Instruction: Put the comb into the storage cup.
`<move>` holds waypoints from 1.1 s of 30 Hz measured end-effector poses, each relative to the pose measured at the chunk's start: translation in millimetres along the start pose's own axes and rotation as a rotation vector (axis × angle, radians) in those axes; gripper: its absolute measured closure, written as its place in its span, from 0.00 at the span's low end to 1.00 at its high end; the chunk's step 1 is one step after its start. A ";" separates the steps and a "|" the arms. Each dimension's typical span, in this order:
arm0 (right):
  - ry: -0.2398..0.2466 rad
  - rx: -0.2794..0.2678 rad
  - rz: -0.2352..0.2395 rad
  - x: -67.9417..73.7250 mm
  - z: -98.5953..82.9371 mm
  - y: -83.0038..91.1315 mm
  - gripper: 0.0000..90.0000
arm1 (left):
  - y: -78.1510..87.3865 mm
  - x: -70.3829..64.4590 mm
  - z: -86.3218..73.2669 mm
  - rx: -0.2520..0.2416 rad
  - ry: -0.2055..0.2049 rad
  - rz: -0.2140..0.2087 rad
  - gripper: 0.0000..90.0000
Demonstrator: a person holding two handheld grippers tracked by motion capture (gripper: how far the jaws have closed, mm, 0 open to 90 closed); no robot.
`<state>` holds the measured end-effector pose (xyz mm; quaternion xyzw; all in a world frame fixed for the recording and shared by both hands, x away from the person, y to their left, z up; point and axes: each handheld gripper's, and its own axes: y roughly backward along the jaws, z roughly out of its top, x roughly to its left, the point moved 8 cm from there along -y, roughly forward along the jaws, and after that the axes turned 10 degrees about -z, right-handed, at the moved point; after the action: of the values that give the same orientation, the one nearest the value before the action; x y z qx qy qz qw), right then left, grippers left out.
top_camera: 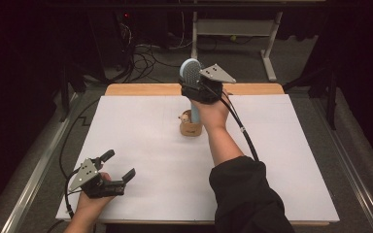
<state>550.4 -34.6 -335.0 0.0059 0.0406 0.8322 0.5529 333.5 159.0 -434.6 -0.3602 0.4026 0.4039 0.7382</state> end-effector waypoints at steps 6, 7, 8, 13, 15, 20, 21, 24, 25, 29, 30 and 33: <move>0.009 -0.006 -0.007 -3.6 -5.8 2.4 0.23 | -0.2 -0.1 -0.1 -0.003 0.008 0.003 0.00; 0.009 -0.006 -0.007 -3.6 -5.8 2.4 0.23 | -0.2 -0.1 -0.1 -0.003 0.008 0.003 0.00; 0.003 -0.004 -0.008 -3.8 -6.3 2.5 0.23 | 0.0 0.3 0.0 0.000 -0.002 0.001 0.00; 0.010 -0.008 -0.013 -2.5 -8.0 1.8 0.23 | 0.0 -0.3 0.2 -0.004 0.014 0.005 0.00; 0.012 -0.010 -0.014 -1.9 -8.3 1.5 0.23 | 0.2 -0.1 0.0 0.001 0.006 0.002 0.00; 0.017 -0.006 -0.011 -0.7 -12.1 0.6 0.23 | 0.0 -0.1 0.0 -0.003 0.013 0.006 0.00; 0.012 -0.011 -0.012 -0.7 -13.3 0.4 0.23 | 0.2 0.0 0.0 0.000 0.007 0.004 0.00; 0.001 -0.006 -0.016 -2.2 -19.3 -0.4 0.23 | 0.3 0.1 -0.3 0.002 0.004 0.003 0.00; 0.001 -0.004 -0.019 -3.4 -21.6 -0.7 0.23 | 0.3 0.1 -0.4 0.002 0.005 0.004 0.00; -0.013 0.010 -0.019 -6.4 -28.5 -1.3 0.23 | -0.1 0.1 -0.4 -0.002 0.008 0.004 0.00; -0.027 0.014 -0.023 -9.0 -32.1 -1.0 0.23 | -0.1 0.5 -0.5 0.001 0.002 0.004 0.00; -0.041 0.019 -0.027 -12.1 -35.2 -0.8 0.23 | -0.3 0.7 -0.6 0.002 0.000 0.003 0.00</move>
<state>553.9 -47.6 -369.7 0.0278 0.0371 0.8240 0.5647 333.8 158.5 -435.4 -0.3589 0.4037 0.4047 0.7379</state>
